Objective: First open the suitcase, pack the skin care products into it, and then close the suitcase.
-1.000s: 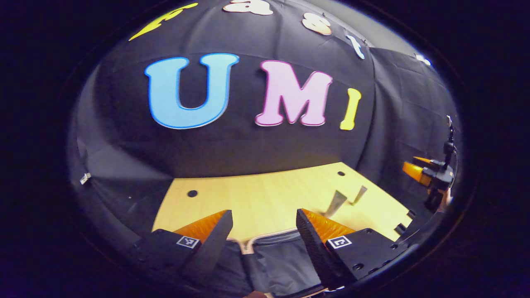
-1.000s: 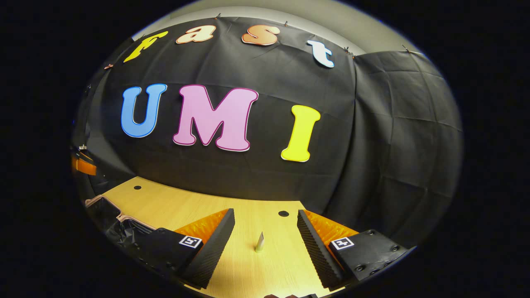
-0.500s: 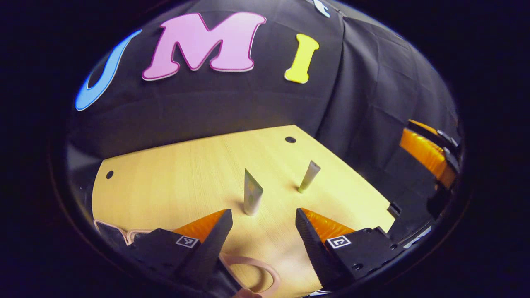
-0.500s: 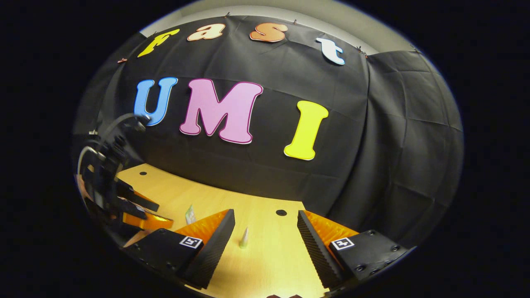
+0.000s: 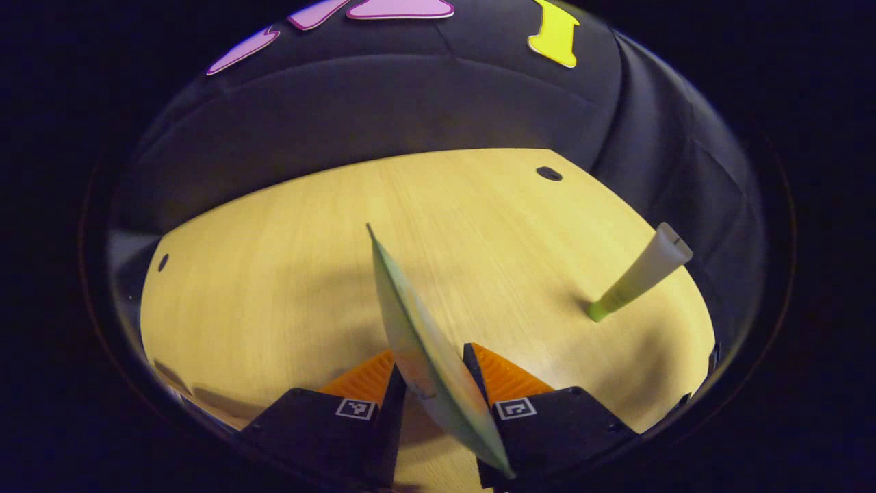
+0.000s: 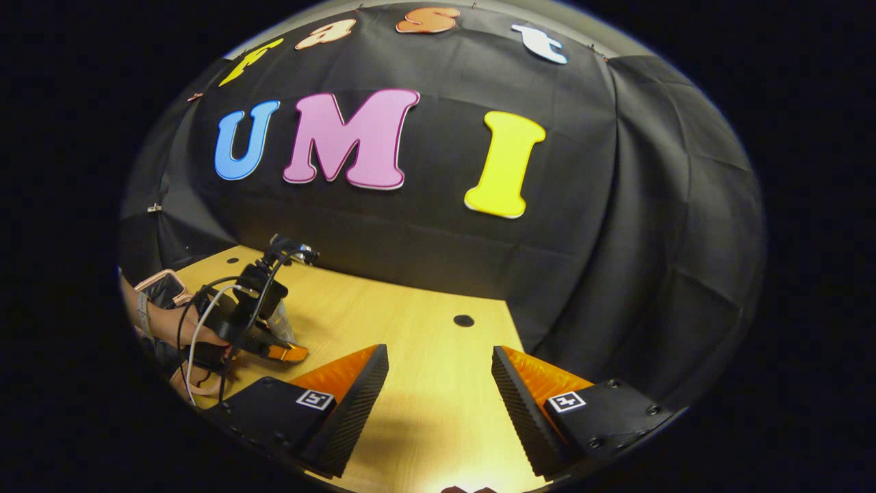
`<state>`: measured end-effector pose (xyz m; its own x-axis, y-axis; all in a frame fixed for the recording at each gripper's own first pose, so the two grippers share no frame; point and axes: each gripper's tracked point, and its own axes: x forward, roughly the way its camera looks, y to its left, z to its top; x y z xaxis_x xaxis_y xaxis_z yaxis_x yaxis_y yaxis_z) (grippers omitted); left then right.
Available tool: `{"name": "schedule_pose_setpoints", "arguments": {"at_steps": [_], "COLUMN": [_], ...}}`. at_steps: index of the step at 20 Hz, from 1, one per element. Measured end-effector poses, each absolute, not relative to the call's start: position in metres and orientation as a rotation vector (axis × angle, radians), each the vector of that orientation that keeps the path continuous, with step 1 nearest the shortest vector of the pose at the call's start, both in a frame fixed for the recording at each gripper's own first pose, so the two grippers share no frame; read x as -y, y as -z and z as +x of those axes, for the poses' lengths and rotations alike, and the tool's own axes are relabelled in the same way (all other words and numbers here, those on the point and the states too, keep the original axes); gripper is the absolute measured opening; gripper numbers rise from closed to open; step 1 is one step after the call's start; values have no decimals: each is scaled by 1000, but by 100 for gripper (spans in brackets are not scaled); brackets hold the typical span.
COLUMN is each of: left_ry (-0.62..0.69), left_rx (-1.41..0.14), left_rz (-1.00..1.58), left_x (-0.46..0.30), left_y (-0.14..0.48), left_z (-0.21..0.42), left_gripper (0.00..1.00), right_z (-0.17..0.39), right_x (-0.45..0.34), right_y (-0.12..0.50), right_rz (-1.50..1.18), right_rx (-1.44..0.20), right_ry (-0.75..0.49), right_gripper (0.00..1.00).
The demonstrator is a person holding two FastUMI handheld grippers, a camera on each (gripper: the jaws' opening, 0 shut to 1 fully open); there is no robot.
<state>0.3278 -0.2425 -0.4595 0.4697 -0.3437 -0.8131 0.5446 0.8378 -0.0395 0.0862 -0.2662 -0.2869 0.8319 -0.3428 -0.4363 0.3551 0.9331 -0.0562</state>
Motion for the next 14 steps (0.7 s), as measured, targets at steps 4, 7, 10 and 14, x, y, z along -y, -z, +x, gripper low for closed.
{"name": "schedule_pose_setpoints", "arguments": {"at_steps": [4, 7, 10, 14], "left_ry": [595, 608, 547, 397], "left_rx": [-868, -791, -768, -846], "left_rz": [214, 197, 185, 225], "left_x": [234, 209, 157, 54], "left_y": [384, 314, 261, 250], "left_z": [302, 274, 244, 209], "left_gripper": [48, 45, 45, 44], "right_z": [131, 162, 183, 179], "right_x": [240, 226, 224, 230], "right_y": [371, 411, 446, 488], "right_rz": [181, 192, 197, 180], "right_rx": [-596, -642, -684, -785], "right_ry": [270, 223, 224, 271], "right_gripper": [97, 94, 93, 51]}}
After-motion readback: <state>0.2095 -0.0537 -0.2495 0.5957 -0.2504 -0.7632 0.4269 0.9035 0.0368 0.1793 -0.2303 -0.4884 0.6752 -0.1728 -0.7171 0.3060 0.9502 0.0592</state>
